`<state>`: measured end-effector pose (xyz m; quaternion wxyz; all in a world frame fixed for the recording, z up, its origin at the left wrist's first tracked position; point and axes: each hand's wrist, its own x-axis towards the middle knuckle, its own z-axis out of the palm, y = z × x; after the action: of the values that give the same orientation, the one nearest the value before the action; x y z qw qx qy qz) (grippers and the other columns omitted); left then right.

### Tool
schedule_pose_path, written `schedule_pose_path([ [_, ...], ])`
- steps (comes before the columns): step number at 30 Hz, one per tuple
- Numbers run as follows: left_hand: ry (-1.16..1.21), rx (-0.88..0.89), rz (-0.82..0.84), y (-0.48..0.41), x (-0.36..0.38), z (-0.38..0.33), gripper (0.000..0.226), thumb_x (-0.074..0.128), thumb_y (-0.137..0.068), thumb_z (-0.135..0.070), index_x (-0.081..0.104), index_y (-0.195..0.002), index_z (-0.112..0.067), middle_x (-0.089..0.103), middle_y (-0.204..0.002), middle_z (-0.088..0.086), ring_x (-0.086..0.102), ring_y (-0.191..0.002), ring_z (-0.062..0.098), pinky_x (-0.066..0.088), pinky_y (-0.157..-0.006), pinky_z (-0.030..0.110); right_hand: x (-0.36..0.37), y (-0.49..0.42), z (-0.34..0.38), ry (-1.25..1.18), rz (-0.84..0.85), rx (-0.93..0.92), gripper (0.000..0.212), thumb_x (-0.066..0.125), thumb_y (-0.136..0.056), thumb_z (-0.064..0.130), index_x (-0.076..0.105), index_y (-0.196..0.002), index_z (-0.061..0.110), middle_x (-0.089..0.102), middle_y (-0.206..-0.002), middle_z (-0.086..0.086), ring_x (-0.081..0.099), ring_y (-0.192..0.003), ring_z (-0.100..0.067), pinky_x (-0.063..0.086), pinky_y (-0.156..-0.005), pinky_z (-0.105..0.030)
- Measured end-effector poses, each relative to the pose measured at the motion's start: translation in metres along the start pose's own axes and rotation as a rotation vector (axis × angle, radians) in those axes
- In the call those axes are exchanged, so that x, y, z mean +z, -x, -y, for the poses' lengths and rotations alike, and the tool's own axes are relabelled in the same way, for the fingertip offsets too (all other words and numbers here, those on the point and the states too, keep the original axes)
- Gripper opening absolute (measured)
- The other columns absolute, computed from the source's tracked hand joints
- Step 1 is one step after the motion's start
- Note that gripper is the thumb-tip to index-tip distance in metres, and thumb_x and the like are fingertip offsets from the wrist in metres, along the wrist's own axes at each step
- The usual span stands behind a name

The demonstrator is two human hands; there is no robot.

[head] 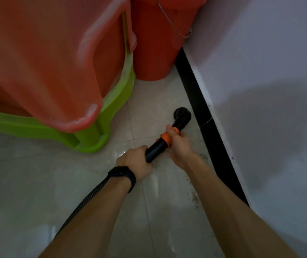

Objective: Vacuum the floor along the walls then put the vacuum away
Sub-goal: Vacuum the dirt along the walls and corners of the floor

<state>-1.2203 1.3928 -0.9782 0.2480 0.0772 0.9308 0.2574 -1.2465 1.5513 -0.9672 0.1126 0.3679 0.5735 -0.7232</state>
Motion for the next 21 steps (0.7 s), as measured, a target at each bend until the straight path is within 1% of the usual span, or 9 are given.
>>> schedule_pose_path([
  [1, 0.017, 0.011, 0.005, -0.004, 0.0, -0.002, 0.02, 0.057, -0.08, -0.029, 0.054, -0.1, -0.03, 0.058, -0.079, -0.005, 0.057, -0.067, 0.018, 0.042, -0.054, 0.026, -0.002, -0.002, 0.003, 0.005, -0.011, -0.007, 0.027, 0.062, -0.104, 0.03, 0.057, -0.121, 0.01, 0.066, -0.107, -0.013, 0.069, -0.098, -0.027, 0.059, -0.09, -0.05],
  [3, 0.046, 0.027, 0.018, -0.011, -0.003, -0.006, 0.019, 0.056, -0.08, -0.032, 0.054, -0.098, -0.034, 0.061, -0.08, -0.006, 0.059, -0.068, 0.017, 0.048, -0.06, 0.027, -0.006, -0.003, 0.008, 0.011, -0.036, -0.013, 0.032, 0.062, -0.104, 0.032, 0.057, -0.126, 0.009, 0.067, -0.11, -0.014, 0.069, -0.095, -0.025, 0.06, -0.091, -0.05],
  [5, 0.068, 0.038, 0.043, -0.016, -0.004, -0.007, 0.015, 0.057, -0.08, -0.034, 0.054, -0.094, -0.037, 0.06, -0.078, -0.009, 0.058, -0.065, 0.014, 0.046, -0.057, 0.025, -0.007, -0.004, 0.01, 0.01, -0.069, -0.012, 0.035, 0.063, -0.104, 0.032, 0.056, -0.128, 0.007, 0.067, -0.111, -0.015, 0.069, -0.095, -0.025, 0.06, -0.092, -0.052],
  [9, 0.105, 0.053, 0.128, -0.016, -0.008, -0.011, 0.014, 0.057, -0.079, -0.03, 0.051, -0.087, -0.039, 0.058, -0.075, -0.011, 0.055, -0.062, 0.008, 0.038, -0.051, 0.023, -0.007, 0.003, 0.011, -0.014, -0.138, 0.02, 0.02, 0.064, -0.103, 0.03, 0.059, -0.11, 0.012, 0.067, -0.102, -0.012, 0.07, -0.09, -0.025, 0.06, -0.09, -0.053],
  [10, 0.104, 0.054, 0.146, -0.015, -0.01, -0.013, 0.013, 0.057, -0.079, -0.031, 0.051, -0.088, -0.039, 0.058, -0.075, -0.011, 0.055, -0.062, 0.008, 0.037, -0.051, 0.024, -0.007, 0.006, 0.013, -0.025, -0.142, 0.033, 0.02, 0.064, -0.103, 0.03, 0.058, -0.11, 0.012, 0.067, -0.102, -0.011, 0.069, -0.091, -0.026, 0.06, -0.09, -0.053],
  [14, 0.08, 0.016, 0.209, -0.013, -0.023, -0.02, 0.011, 0.055, -0.079, -0.03, 0.049, -0.085, -0.038, 0.058, -0.077, -0.009, 0.058, -0.068, 0.015, 0.044, -0.057, 0.026, -0.004, 0.011, 0.022, -0.057, -0.143, 0.093, 0.035, 0.065, -0.103, 0.026, 0.055, -0.129, 0.005, 0.066, -0.107, -0.012, 0.069, -0.098, -0.029, 0.057, -0.096, -0.057],
  [16, 0.101, -0.021, 0.222, -0.022, -0.022, -0.019, 0.012, 0.054, -0.076, -0.028, 0.049, -0.082, -0.037, 0.06, -0.078, -0.008, 0.059, -0.069, 0.016, 0.044, -0.057, 0.026, -0.002, 0.001, 0.021, -0.073, -0.131, 0.102, 0.038, 0.066, -0.102, 0.023, 0.054, -0.131, 0.002, 0.065, -0.104, -0.013, 0.069, -0.095, -0.028, 0.056, -0.098, -0.059],
  [18, 0.134, -0.067, 0.215, -0.031, -0.017, -0.019, 0.015, 0.052, -0.073, -0.027, 0.052, -0.082, -0.039, 0.061, -0.08, -0.009, 0.059, -0.07, 0.015, 0.042, -0.056, 0.025, -0.002, -0.014, 0.017, -0.096, -0.097, 0.087, 0.035, 0.067, -0.101, 0.019, 0.054, -0.129, 0.001, 0.065, -0.1, -0.014, 0.069, -0.088, -0.027, 0.057, -0.097, -0.058],
  [21, 0.094, -0.082, 0.168, -0.04, -0.015, -0.022, 0.026, 0.051, -0.073, -0.026, 0.058, -0.093, -0.041, 0.06, -0.081, -0.01, 0.058, -0.071, 0.017, 0.042, -0.057, 0.025, 0.001, -0.031, 0.01, -0.184, -0.089, 0.032, 0.025, 0.064, -0.103, 0.018, 0.055, -0.123, 0.006, 0.064, -0.092, -0.01, 0.068, -0.078, -0.023, 0.059, -0.091, -0.051],
])
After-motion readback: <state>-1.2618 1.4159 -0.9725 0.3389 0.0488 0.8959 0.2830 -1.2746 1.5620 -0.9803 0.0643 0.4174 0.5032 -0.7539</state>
